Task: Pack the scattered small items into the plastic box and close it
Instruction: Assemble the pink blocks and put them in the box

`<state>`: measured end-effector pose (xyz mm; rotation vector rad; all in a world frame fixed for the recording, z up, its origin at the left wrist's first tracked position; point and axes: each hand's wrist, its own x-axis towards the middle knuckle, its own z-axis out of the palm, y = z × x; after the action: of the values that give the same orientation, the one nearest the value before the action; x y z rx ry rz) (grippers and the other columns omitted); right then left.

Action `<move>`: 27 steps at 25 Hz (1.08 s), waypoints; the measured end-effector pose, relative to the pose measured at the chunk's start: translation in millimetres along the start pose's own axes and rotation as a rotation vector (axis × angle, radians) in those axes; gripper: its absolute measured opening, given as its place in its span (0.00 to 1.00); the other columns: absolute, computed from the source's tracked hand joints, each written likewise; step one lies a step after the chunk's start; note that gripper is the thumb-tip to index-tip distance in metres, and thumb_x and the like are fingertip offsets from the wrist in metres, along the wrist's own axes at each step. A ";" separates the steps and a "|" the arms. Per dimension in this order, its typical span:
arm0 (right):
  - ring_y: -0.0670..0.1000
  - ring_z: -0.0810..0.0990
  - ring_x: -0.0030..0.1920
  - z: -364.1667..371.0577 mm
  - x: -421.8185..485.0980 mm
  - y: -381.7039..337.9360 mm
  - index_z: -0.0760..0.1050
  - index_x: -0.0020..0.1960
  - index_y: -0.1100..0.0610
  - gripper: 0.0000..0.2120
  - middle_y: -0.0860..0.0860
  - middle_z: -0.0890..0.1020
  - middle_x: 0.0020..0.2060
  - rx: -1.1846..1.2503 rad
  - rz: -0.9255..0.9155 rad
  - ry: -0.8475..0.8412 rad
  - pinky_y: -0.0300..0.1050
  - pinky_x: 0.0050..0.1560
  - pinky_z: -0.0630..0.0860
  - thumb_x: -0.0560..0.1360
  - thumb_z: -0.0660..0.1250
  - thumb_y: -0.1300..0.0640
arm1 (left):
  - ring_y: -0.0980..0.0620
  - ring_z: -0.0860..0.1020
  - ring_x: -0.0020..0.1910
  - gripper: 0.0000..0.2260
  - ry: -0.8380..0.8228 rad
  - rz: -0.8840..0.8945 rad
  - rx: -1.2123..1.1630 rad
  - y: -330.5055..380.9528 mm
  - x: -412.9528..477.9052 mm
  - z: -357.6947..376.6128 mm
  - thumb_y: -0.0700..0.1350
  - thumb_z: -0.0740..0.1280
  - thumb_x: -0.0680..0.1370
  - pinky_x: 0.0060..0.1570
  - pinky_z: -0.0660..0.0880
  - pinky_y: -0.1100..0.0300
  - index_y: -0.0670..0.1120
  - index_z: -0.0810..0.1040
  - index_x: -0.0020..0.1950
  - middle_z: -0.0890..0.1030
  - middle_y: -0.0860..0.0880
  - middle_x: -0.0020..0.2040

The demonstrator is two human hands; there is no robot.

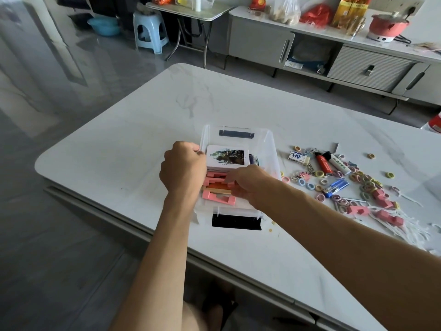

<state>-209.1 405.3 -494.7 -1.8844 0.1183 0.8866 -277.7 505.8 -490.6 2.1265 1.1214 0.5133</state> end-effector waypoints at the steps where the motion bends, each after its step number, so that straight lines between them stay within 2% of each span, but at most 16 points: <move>1: 0.51 0.73 0.30 -0.7 1.5 0.0 0.74 0.50 0.64 0.07 0.55 0.73 0.32 -0.002 0.004 0.006 0.40 0.37 0.75 0.74 0.64 0.71 | 0.36 0.76 0.40 0.06 0.001 0.002 0.002 -0.4 0.1 0.3 0.38 0.63 0.73 0.37 0.74 0.55 0.41 0.80 0.41 0.80 0.43 0.38; 3: 0.52 0.73 0.34 -1.3 4.3 1.8 0.75 0.49 0.64 0.05 0.56 0.75 0.35 -0.039 -0.012 0.018 0.41 0.42 0.75 0.74 0.65 0.70 | 0.36 0.75 0.39 0.05 0.007 0.007 0.007 -0.9 -0.1 0.1 0.38 0.63 0.72 0.35 0.69 0.56 0.40 0.77 0.39 0.79 0.41 0.37; 6: 0.52 0.75 0.40 -2.9 9.7 6.3 0.76 0.49 0.65 0.06 0.57 0.76 0.40 -0.024 -0.021 0.038 0.46 0.52 0.78 0.72 0.66 0.69 | 0.36 0.77 0.41 0.05 0.001 -0.001 -0.004 0.7 -1.3 -1.5 0.38 0.63 0.73 0.38 0.75 0.54 0.42 0.79 0.40 0.81 0.42 0.40; 8: 0.50 0.75 0.37 -3.8 11.2 8.3 0.74 0.42 0.61 0.05 0.55 0.76 0.38 0.007 -0.067 0.017 0.43 0.47 0.78 0.73 0.65 0.69 | 0.39 0.75 0.41 0.06 -0.006 -0.014 -0.011 2.4 -1.9 -2.5 0.39 0.64 0.73 0.43 0.77 0.54 0.47 0.78 0.39 0.81 0.45 0.42; 10: 0.49 0.74 0.35 -3.8 10.6 8.1 0.72 0.39 0.59 0.07 0.53 0.75 0.36 -0.020 -0.088 0.019 0.41 0.40 0.77 0.73 0.64 0.68 | 0.39 0.74 0.40 0.07 -0.004 -0.021 -0.017 2.7 -2.1 -2.9 0.39 0.64 0.73 0.44 0.77 0.54 0.49 0.78 0.39 0.82 0.45 0.42; 11: 0.50 0.74 0.34 -4.1 8.5 8.8 0.72 0.40 0.60 0.05 0.53 0.74 0.36 -0.155 -0.108 0.063 0.41 0.36 0.76 0.73 0.64 0.67 | 0.39 0.75 0.40 0.06 -0.002 -0.023 -0.019 2.3 -2.1 -2.8 0.39 0.64 0.73 0.43 0.77 0.53 0.48 0.78 0.39 0.82 0.45 0.42; 12: 0.51 0.73 0.34 -5.7 5.1 8.1 0.73 0.42 0.60 0.03 0.53 0.74 0.35 -0.390 -0.177 0.119 0.40 0.32 0.73 0.73 0.63 0.66 | 0.39 0.75 0.41 0.06 0.000 -0.025 -0.020 1.9 -1.5 -2.8 0.39 0.63 0.73 0.43 0.77 0.52 0.46 0.78 0.39 0.81 0.45 0.41; 13: 0.52 0.74 0.34 -7.7 5.2 7.2 0.75 0.45 0.60 0.05 0.53 0.75 0.36 -0.689 -0.325 0.173 0.40 0.32 0.72 0.72 0.62 0.67 | 0.38 0.75 0.41 0.05 0.001 -0.023 -0.016 1.6 -0.9 -2.9 0.39 0.63 0.73 0.43 0.77 0.52 0.44 0.78 0.39 0.81 0.45 0.41; 14: 0.55 0.76 0.37 -10.2 3.9 4.8 0.77 0.49 0.61 0.10 0.54 0.78 0.39 -0.951 -0.495 0.209 0.42 0.34 0.74 0.72 0.60 0.68 | 0.37 0.76 0.41 0.05 0.001 -0.018 -0.007 1.3 -0.6 -3.0 0.39 0.63 0.73 0.42 0.77 0.52 0.43 0.79 0.40 0.81 0.44 0.40; 16: 0.59 0.80 0.43 -16.2 3.5 -4.0 0.78 0.54 0.60 0.16 0.57 0.81 0.45 -1.209 -0.736 0.225 0.48 0.42 0.79 0.72 0.59 0.72 | 0.37 0.76 0.40 0.07 0.000 -0.006 0.002 1.1 -0.4 -3.2 0.40 0.63 0.73 0.40 0.76 0.52 0.42 0.80 0.41 0.80 0.43 0.38; 18: 0.58 0.80 0.41 -20.2 7.9 -9.1 0.79 0.51 0.60 0.15 0.57 0.81 0.42 -1.297 -0.772 0.186 0.46 0.39 0.77 0.72 0.59 0.73 | 0.38 0.74 0.38 0.06 0.003 0.003 0.006 1.1 -0.4 -3.3 0.39 0.63 0.73 0.37 0.73 0.54 0.41 0.80 0.40 0.79 0.43 0.36; 20: 0.57 0.76 0.35 -16.9 9.8 -6.8 0.78 0.45 0.60 0.12 0.54 0.76 0.32 -1.345 -0.748 0.190 0.43 0.33 0.71 0.71 0.60 0.73 | 0.37 0.74 0.38 0.06 0.007 0.016 0.018 1.3 -0.3 -3.0 0.38 0.63 0.73 0.36 0.72 0.54 0.41 0.79 0.39 0.79 0.43 0.36; 21: 0.56 0.73 0.33 -13.7 9.7 -4.5 0.75 0.40 0.60 0.11 0.52 0.72 0.29 -1.376 -0.747 0.205 0.42 0.31 0.67 0.70 0.61 0.74 | 0.37 0.75 0.40 0.06 0.006 0.023 0.027 1.5 -0.1 -2.9 0.38 0.63 0.73 0.37 0.73 0.53 0.42 0.80 0.40 0.80 0.42 0.38; 23: 0.54 0.68 0.28 -9.9 10.2 -0.1 0.65 0.31 0.57 0.15 0.51 0.66 0.25 -1.421 -0.769 0.222 0.40 0.24 0.60 0.68 0.62 0.74 | 0.37 0.74 0.41 0.06 0.003 0.040 0.037 1.8 0.5 -3.3 0.38 0.64 0.73 0.42 0.76 0.52 0.45 0.79 0.38 0.83 0.41 0.44; 25: 0.52 0.65 0.26 -9.1 10.8 2.2 0.60 0.29 0.56 0.18 0.50 0.64 0.25 -1.458 -0.813 0.211 0.40 0.22 0.56 0.67 0.62 0.75 | 0.39 0.73 0.41 0.07 -0.009 0.053 0.028 1.0 1.3 -4.7 0.39 0.65 0.73 0.45 0.77 0.52 0.50 0.75 0.38 0.83 0.41 0.47; 27: 0.55 0.68 0.30 -8.8 13.7 5.7 0.61 0.31 0.56 0.17 0.51 0.65 0.26 -1.391 -0.803 0.236 0.40 0.22 0.55 0.68 0.62 0.74 | 0.38 0.74 0.43 0.07 -0.026 0.065 0.010 -2.2 2.7 -6.3 0.40 0.66 0.73 0.41 0.74 0.52 0.50 0.76 0.36 0.82 0.40 0.42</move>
<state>-197.1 399.2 -505.5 -2.8696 -1.3342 0.0634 -281.3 511.3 -487.7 2.1782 1.0460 0.5095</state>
